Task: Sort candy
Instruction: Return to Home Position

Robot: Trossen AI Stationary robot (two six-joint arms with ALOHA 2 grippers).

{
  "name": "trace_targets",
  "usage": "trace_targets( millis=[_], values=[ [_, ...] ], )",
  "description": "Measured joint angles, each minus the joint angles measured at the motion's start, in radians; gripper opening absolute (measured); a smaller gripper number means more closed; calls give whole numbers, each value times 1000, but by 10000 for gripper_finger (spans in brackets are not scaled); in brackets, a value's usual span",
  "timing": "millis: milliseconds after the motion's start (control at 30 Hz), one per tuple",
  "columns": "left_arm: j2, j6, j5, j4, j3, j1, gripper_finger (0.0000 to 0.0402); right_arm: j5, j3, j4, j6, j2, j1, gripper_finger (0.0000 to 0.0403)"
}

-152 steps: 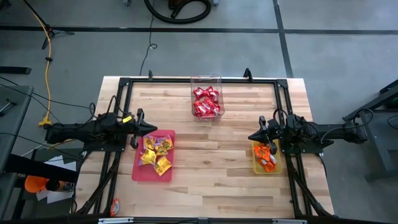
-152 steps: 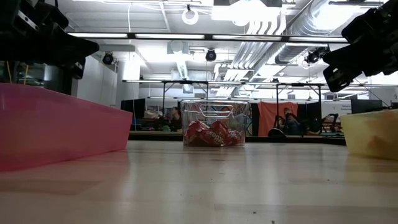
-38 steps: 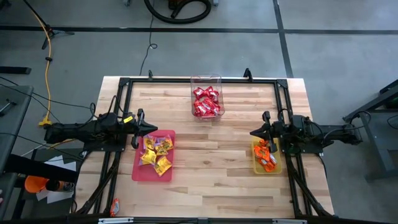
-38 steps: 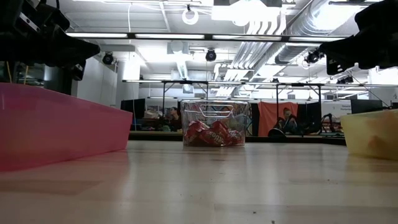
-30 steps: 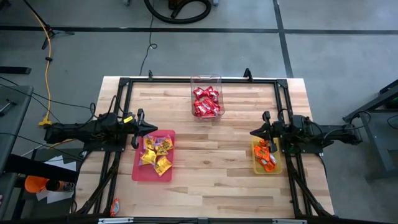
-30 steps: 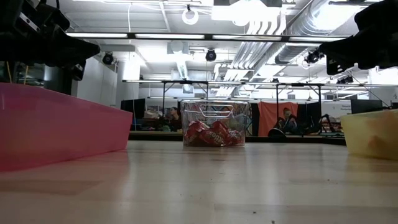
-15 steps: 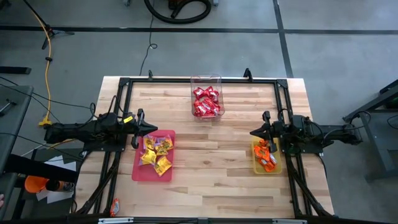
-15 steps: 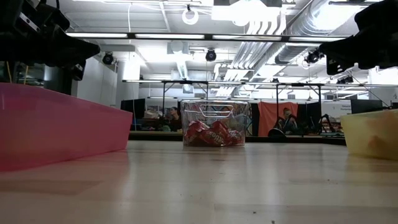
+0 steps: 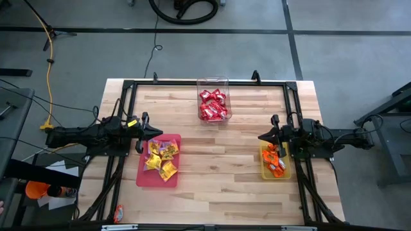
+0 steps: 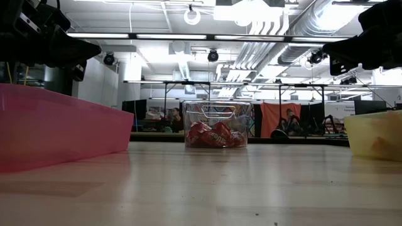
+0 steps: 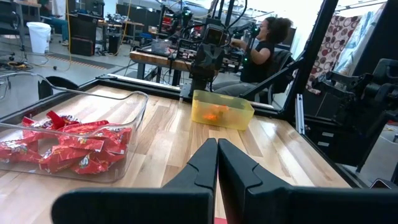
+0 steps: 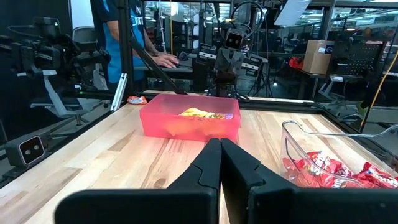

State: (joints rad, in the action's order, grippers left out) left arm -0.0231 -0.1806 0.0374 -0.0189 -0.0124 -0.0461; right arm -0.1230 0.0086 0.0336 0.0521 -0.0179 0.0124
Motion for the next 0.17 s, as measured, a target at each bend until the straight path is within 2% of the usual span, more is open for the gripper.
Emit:
trace_targets(
  millis=[167],
  values=[
    [0, 0, 0, 0, 0, 0, 1, 0, 0, 0, 0, 0, 0, 0]
  ],
)
